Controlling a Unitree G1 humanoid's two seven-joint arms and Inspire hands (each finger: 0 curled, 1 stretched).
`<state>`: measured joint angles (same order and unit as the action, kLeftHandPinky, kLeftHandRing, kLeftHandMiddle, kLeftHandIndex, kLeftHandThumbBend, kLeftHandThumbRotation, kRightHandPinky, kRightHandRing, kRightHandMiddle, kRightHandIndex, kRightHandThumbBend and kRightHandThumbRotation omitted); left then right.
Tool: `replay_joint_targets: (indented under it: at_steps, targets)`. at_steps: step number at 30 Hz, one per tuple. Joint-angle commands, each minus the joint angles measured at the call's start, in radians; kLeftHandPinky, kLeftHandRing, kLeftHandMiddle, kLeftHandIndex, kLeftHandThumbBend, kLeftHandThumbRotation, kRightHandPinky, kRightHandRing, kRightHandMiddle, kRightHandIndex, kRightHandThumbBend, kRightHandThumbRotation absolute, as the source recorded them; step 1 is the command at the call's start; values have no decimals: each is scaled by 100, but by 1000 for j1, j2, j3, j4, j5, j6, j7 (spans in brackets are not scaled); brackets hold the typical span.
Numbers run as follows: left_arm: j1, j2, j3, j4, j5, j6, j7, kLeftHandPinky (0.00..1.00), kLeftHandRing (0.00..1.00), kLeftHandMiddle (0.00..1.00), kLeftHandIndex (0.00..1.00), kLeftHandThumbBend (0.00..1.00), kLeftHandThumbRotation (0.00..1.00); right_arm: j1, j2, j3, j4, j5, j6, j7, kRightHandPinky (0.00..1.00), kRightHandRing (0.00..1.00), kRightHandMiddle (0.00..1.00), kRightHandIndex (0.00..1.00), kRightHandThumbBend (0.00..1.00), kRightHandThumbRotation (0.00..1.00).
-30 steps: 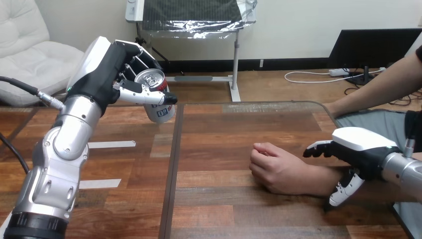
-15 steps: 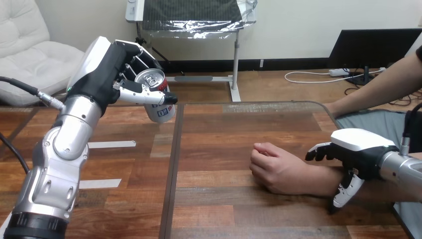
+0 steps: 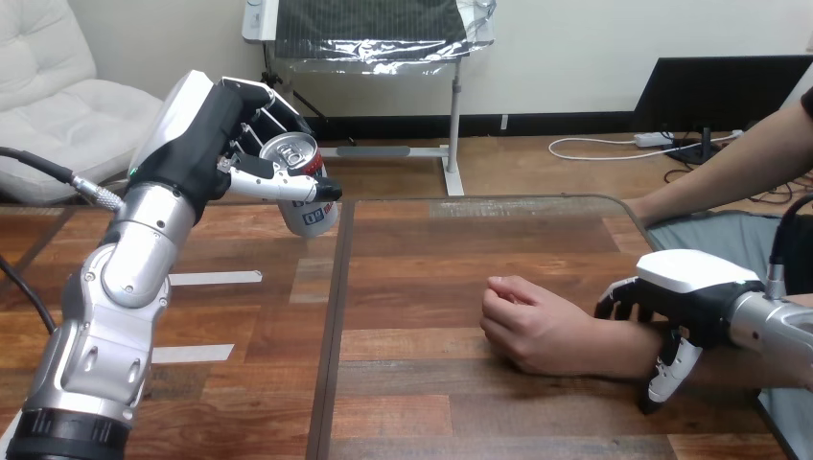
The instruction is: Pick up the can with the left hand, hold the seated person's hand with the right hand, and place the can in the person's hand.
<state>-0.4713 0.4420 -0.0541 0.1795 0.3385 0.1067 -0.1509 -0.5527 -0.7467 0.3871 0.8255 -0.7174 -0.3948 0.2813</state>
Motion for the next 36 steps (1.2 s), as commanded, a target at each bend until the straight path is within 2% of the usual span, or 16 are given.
replay_joint_targets:
  at_steps: [1,6,13,16,18,21,32,36]
  targets:
    - [-62,20,33,-61,-11,-10,5,27,32,39,42,72,0,14,22,34,25,-19,42,13,51,69,78,79,100,5]
    - [-63,22,31,-59,-13,-12,6,27,32,39,42,72,0,18,23,46,20,-28,43,1,49,66,76,77,100,5]
    - [-63,22,29,-58,-15,-10,6,27,32,39,42,72,0,23,26,59,25,-39,11,-29,47,63,71,73,100,4]
    - [-62,22,28,-59,-14,-10,6,27,32,39,42,72,0,24,28,64,29,-42,4,-45,42,57,65,70,100,3]
    - [-62,22,27,-59,-13,-10,7,27,32,39,42,72,0,24,29,69,32,-46,0,-54,35,48,58,67,99,2]
    - [-62,22,26,-59,-10,-9,8,27,32,39,42,72,0,22,33,78,34,-57,7,-59,31,43,53,64,97,3]
    - [-63,22,24,-56,-11,-9,5,27,32,39,42,73,0,19,45,102,52,-73,-4,-102,26,35,46,56,89,8]
    - [-62,21,24,-57,-13,-7,3,27,32,39,42,73,0,20,49,101,52,-64,-6,-101,23,32,43,54,87,10]
